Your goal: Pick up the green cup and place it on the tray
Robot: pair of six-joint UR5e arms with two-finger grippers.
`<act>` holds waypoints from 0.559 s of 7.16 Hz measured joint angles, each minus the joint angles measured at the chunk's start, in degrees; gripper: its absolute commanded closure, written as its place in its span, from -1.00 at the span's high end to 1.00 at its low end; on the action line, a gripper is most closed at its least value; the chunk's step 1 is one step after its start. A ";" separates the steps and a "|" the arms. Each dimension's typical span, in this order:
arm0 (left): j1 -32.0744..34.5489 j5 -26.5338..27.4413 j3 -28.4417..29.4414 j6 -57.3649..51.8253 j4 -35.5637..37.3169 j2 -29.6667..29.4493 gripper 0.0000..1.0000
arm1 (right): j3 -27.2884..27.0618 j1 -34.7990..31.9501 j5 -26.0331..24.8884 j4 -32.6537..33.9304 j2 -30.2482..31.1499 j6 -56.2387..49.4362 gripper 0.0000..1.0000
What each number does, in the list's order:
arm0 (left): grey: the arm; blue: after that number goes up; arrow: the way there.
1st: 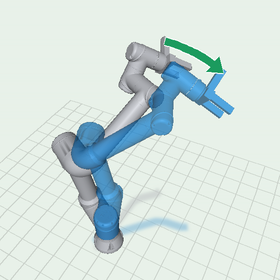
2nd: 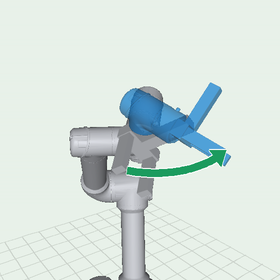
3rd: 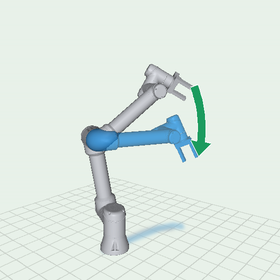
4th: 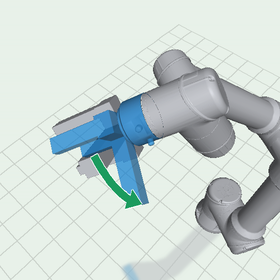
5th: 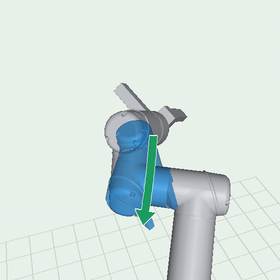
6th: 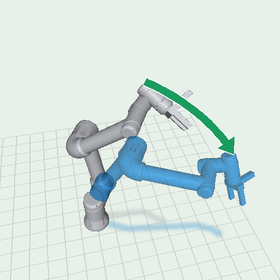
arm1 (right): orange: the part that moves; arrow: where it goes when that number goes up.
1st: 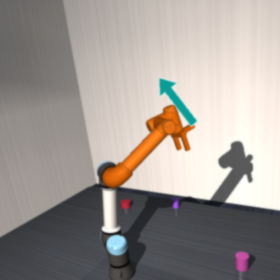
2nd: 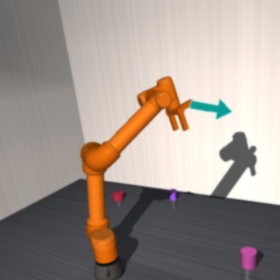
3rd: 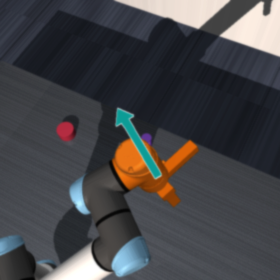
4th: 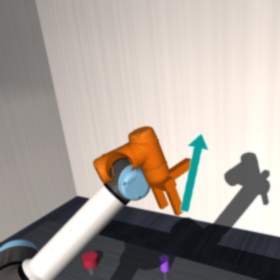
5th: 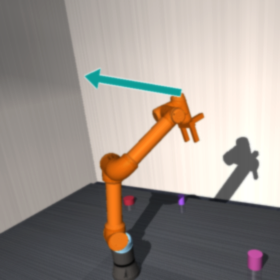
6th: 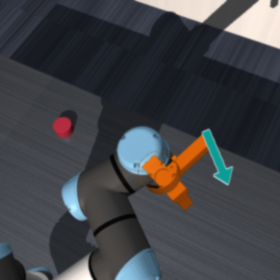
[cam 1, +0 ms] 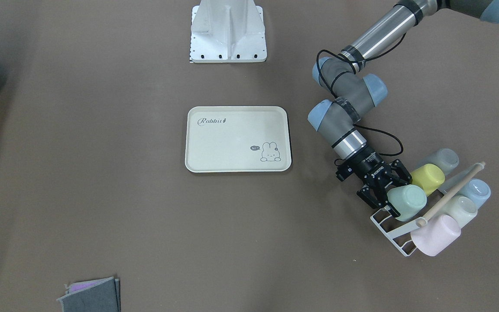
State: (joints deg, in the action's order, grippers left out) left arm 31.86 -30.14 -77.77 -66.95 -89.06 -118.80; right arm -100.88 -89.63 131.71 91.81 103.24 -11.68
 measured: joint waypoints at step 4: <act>0.44 0.00 -5.13 -6.62 -4.80 3.73 0.27 | 0.82 -5.18 -1.32 0.92 1.62 -2.66 1.00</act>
State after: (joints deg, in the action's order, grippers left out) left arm 32.29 -30.15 -82.90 -73.57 -93.86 -115.07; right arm -100.06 -94.81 130.39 92.74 104.86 -14.34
